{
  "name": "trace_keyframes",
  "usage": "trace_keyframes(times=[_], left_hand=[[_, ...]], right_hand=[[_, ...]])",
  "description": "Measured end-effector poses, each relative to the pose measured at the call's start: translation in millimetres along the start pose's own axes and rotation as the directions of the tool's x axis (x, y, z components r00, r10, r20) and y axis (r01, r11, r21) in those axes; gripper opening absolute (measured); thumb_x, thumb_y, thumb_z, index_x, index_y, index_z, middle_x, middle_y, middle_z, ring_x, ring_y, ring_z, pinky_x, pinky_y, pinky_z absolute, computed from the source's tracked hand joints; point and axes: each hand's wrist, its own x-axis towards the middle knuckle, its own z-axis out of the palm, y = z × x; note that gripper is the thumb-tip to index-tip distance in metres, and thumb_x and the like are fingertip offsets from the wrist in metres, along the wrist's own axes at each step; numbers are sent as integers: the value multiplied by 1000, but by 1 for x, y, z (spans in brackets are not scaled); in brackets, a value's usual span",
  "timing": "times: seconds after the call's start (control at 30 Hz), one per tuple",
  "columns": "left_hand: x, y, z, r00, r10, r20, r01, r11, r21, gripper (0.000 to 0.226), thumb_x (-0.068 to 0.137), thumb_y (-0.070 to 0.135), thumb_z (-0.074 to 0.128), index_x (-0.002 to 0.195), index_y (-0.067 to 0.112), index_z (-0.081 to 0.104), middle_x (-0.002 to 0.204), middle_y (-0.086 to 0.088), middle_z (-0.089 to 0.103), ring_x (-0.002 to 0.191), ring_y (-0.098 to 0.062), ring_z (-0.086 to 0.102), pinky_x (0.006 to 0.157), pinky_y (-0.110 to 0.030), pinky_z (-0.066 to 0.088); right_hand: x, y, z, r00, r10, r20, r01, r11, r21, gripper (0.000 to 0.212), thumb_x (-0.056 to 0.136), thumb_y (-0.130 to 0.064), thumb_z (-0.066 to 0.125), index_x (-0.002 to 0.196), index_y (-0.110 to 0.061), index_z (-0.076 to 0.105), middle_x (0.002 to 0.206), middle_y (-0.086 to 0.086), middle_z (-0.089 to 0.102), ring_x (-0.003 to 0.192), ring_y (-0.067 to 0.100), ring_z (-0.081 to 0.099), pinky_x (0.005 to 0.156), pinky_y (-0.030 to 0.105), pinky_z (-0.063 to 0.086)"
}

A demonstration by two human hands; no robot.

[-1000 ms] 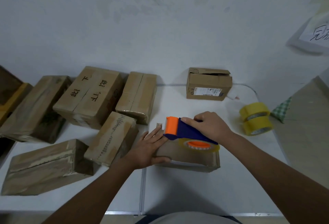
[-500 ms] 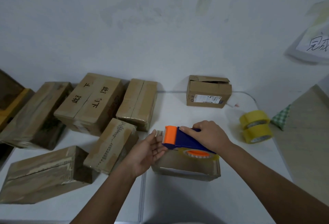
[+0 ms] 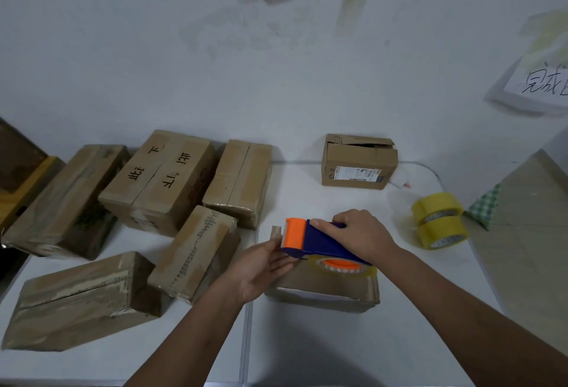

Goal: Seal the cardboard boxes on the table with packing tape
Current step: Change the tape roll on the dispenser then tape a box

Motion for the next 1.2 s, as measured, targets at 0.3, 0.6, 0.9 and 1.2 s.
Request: trace_keyframes(times=[0.3, 0.6, 0.9, 1.2], left_hand=[[-6, 5, 0, 999, 47, -4, -47, 999, 1, 37, 94, 24, 63, 124, 4, 61, 118, -19, 70, 114, -26, 66, 85, -29, 57], [-5, 1, 9, 998, 59, -33, -56, 996, 63, 27, 102, 18, 54, 121, 4, 65, 115, -14, 72, 109, -23, 69, 97, -33, 53], [-11, 12, 31, 996, 75, 58, -85, 974, 209, 25, 103, 15, 50, 115, 4, 68, 110, -13, 74, 108, -23, 69, 96, -35, 55], [-20, 15, 37, 958, 285, 43, -271, 839, 472, 21, 102, 17, 53, 106, 20, 73, 98, 5, 76, 95, -7, 71, 85, -21, 55]], right_hand=[[-5, 1, 0, 1000, 4, -11, -4, 1000, 12, 66, 78, -81, 33, 74, -23, 65, 67, -6, 65, 64, 9, 63, 64, 24, 49], [-25, 23, -13, 988, 150, 35, -136, 741, 657, 64, 76, -69, 55, 80, -7, 72, 76, 13, 72, 66, 30, 66, 69, 36, 50], [-33, 26, -7, 970, 239, 36, -164, 541, 825, 85, 64, -77, 60, 89, 4, 69, 86, 23, 71, 72, 31, 65, 74, 42, 53], [-34, 23, 4, 969, 246, 32, -169, 559, 812, 73, 75, -69, 51, 92, 0, 70, 78, 11, 73, 70, 24, 65, 67, 32, 52]])
